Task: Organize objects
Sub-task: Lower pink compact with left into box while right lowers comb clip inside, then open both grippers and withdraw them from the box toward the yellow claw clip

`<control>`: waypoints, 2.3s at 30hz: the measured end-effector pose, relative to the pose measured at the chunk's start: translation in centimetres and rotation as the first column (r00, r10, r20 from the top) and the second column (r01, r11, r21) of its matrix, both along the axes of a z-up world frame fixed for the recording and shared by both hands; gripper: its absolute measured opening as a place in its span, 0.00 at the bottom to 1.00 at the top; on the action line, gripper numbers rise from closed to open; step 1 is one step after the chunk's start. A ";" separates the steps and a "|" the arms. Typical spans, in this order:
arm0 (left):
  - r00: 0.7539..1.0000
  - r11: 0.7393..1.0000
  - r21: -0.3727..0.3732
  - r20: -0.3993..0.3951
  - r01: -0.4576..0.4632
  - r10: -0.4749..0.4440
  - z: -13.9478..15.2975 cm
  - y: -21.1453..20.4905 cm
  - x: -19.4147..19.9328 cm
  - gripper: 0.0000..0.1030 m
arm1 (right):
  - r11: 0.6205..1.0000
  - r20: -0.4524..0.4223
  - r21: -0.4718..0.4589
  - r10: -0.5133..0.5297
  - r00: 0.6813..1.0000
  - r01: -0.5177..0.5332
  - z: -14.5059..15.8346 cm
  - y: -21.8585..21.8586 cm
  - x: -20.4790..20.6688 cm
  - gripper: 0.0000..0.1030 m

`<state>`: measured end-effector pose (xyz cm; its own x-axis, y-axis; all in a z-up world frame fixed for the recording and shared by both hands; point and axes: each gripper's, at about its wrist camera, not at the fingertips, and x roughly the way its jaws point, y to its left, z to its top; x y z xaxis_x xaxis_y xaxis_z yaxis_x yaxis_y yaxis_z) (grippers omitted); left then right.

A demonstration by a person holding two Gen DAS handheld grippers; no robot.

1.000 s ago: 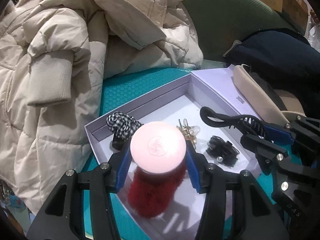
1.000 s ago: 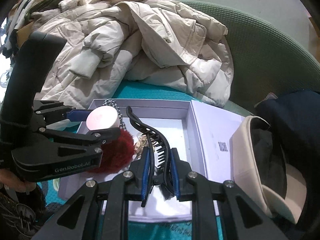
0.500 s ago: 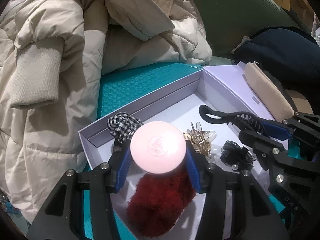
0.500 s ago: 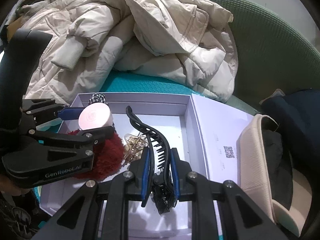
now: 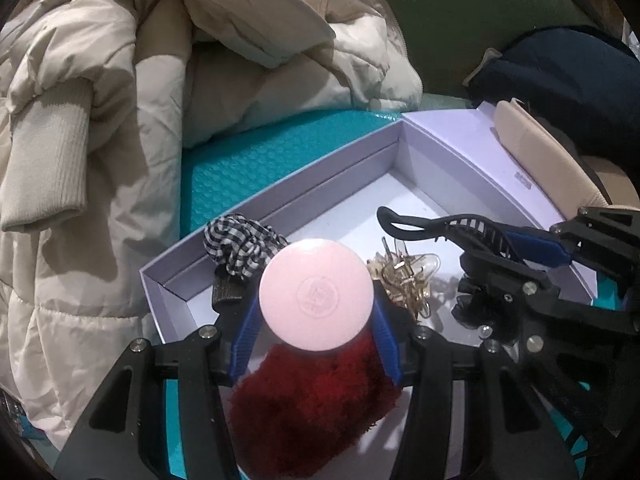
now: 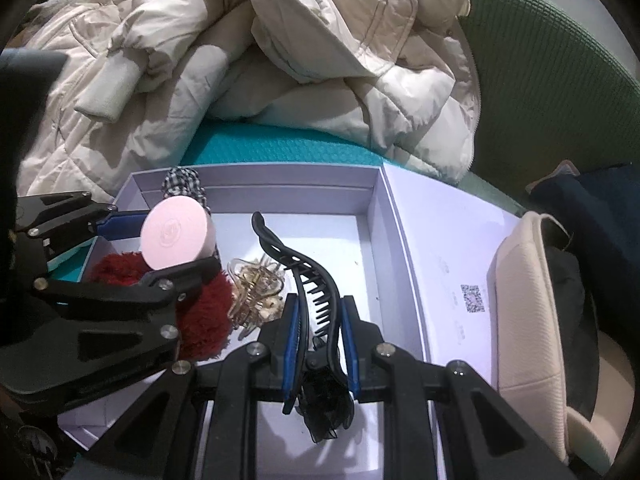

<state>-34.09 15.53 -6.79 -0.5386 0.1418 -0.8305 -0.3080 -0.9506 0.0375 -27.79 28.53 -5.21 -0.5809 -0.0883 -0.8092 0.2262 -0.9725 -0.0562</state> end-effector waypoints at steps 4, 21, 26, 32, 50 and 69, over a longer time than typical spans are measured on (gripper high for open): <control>1.000 1.000 0.008 0.002 -0.001 0.001 -0.1 -0.1 0.0 0.48 | 1.000 0.014 -0.001 -0.006 1.000 0.006 -0.6 0.0 0.0 0.19; 1.000 1.000 -0.013 0.030 -0.008 0.009 -0.4 0.3 0.2 0.71 | 0.999 0.052 0.020 -0.050 0.997 0.049 -1.9 0.8 0.5 0.23; 0.999 1.000 0.019 0.050 -0.016 0.015 -0.6 -0.1 0.4 0.73 | 0.998 0.058 0.011 -0.058 0.997 0.058 -1.5 0.9 1.0 0.31; 0.999 0.999 0.032 0.042 -0.025 0.023 0.0 -0.4 0.8 0.73 | 0.998 0.054 0.019 -0.055 0.997 0.054 -0.5 0.7 1.9 0.33; 0.998 0.999 0.010 -0.055 -0.038 0.038 7.1 -0.6 3.7 0.73 | 0.996 -0.016 0.021 -0.091 0.996 0.092 5.3 1.2 4.7 0.33; 0.986 0.994 0.037 -0.128 -0.099 0.103 16.0 -4.8 9.8 0.73 | 0.998 -0.132 0.007 -0.055 0.990 0.057 14.0 -1.4 10.5 0.37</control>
